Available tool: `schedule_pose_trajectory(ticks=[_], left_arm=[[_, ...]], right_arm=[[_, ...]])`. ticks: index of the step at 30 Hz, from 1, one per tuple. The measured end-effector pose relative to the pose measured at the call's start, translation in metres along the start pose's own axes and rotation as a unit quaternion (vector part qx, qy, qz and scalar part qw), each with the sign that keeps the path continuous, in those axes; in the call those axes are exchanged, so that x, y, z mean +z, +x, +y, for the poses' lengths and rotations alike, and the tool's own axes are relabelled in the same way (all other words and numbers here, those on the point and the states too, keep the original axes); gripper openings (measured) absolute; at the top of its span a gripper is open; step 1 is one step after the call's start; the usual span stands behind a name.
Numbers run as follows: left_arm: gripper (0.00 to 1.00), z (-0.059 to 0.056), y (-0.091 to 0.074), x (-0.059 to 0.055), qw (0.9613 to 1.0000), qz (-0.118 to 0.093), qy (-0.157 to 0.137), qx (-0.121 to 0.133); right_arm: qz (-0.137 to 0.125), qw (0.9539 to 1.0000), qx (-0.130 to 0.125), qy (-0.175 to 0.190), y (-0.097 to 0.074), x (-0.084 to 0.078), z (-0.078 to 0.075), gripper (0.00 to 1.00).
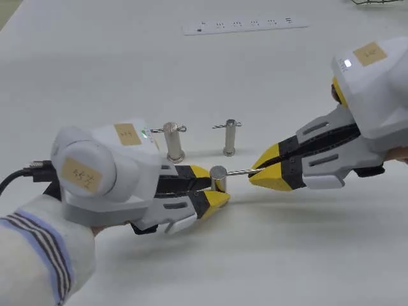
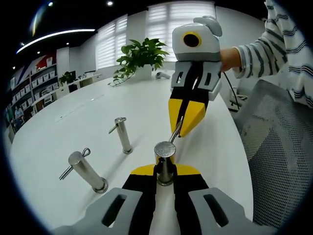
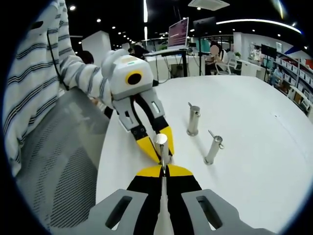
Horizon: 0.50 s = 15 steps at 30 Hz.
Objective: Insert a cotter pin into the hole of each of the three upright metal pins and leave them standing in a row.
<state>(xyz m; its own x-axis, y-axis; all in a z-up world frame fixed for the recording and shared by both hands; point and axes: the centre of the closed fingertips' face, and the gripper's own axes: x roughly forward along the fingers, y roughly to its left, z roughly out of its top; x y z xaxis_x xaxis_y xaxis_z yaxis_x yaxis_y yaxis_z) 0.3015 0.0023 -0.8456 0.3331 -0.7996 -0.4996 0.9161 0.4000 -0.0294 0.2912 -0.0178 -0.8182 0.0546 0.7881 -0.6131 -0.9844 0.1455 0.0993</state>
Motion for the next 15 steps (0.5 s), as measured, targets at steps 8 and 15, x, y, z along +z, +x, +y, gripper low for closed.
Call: schedule_pose_trajectory(ticks=[8,15], left_arm=[[0.11,-0.0015,0.0006,0.0003,1.0,0.002,0.001,-0.001],[0.11,-0.0016,0.0007,0.0003,1.0,0.003,0.001,0.0]], right_arm=[[0.004,1.0,-0.002,-0.004,-0.001,-0.0004,0.0021,0.04],[0.004,1.0,0.001,0.0,0.0045,-0.0015,0.0021,0.04]])
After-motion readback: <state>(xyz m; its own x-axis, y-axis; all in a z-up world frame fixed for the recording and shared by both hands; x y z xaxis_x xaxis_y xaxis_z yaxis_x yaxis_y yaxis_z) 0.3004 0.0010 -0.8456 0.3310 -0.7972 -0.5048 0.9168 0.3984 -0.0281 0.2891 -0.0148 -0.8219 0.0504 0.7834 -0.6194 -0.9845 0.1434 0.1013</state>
